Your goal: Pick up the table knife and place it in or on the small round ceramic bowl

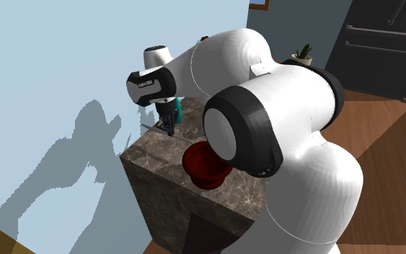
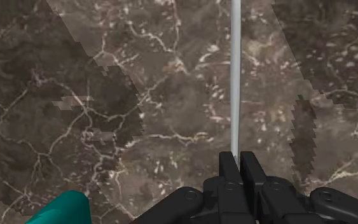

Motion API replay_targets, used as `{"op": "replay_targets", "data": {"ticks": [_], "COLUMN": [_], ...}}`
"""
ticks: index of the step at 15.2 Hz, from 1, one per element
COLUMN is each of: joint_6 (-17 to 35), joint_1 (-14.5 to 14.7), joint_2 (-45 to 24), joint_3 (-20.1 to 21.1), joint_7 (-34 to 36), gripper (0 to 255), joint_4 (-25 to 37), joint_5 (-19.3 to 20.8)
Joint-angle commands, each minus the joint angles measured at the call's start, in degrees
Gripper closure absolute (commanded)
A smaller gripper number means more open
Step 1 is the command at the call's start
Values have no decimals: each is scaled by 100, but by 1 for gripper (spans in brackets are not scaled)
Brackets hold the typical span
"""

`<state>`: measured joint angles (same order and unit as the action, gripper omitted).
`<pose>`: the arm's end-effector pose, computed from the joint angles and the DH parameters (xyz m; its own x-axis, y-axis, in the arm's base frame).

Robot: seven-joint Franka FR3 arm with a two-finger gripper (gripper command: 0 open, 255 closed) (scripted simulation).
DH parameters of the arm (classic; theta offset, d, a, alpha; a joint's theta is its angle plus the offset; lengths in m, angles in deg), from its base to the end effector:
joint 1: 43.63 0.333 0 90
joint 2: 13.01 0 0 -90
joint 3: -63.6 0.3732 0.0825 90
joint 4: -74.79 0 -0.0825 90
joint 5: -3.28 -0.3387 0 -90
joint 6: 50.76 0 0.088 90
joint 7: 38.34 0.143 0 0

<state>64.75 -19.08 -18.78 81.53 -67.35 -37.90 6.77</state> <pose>0.4028 0.3548 0.4623 0.2915 0.9552 -0.0517 0.9564 -0.2921 -0.0027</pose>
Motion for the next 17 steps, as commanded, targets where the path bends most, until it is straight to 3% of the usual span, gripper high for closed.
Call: {"op": "replay_targets", "data": {"ticks": [1,17], "joint_6": [-148,-1332], "joint_1": [4,-6], "joint_2": [48,286], "joint_3": [7,12], "joint_7": [-5,-93], "gripper": [255,255], "joint_4": [100,1060], "joint_5": [-21,-117]}}
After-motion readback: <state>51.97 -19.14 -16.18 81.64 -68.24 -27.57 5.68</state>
